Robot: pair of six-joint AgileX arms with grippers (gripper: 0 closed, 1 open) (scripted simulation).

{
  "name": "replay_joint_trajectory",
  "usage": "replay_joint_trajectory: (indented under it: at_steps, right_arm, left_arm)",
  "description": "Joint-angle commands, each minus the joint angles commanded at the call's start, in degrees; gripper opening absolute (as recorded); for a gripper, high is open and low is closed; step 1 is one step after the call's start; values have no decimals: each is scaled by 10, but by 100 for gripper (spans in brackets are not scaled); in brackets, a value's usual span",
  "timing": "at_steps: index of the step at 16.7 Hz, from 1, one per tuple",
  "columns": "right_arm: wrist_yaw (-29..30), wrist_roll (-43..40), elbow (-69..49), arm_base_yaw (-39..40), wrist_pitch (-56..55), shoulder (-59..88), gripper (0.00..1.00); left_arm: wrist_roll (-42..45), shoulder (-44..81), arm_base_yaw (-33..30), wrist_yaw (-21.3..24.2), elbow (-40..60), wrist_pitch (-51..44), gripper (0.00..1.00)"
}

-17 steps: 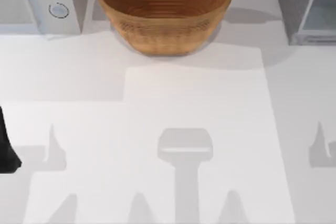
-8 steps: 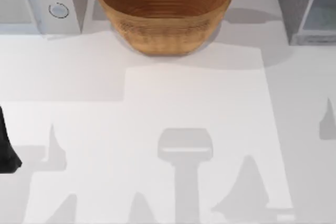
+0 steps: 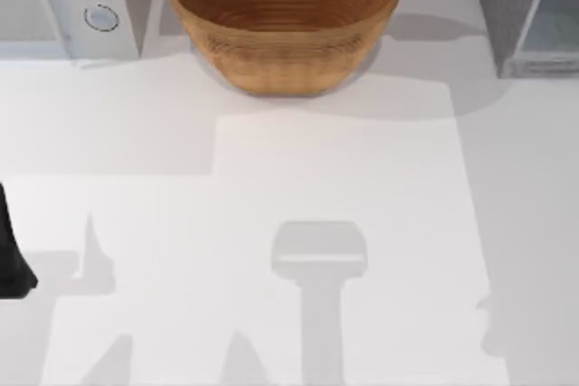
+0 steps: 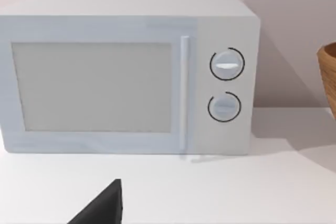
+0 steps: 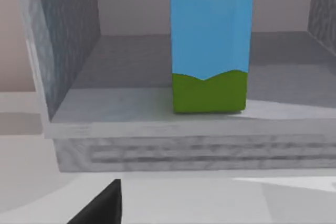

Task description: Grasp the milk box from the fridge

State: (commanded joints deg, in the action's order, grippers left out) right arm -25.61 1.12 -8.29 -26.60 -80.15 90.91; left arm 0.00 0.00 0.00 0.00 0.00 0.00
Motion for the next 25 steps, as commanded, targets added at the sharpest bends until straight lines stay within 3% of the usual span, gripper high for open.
replay_joint_trajectory:
  at_steps: [5, 14, 25]
  right_arm:
    - [-36, -1, -21, -37, -117, 110, 100]
    - [-28, -1, -42, -28, -114, 130, 100]
    - [121, -4, -429, 113, 93, 302, 100]
  left_arm:
    - [0, 0, 0, 0, 0, 0, 100]
    - [0, 0, 0, 0, 0, 0, 100]
    - [0, 0, 0, 0, 0, 0, 100]
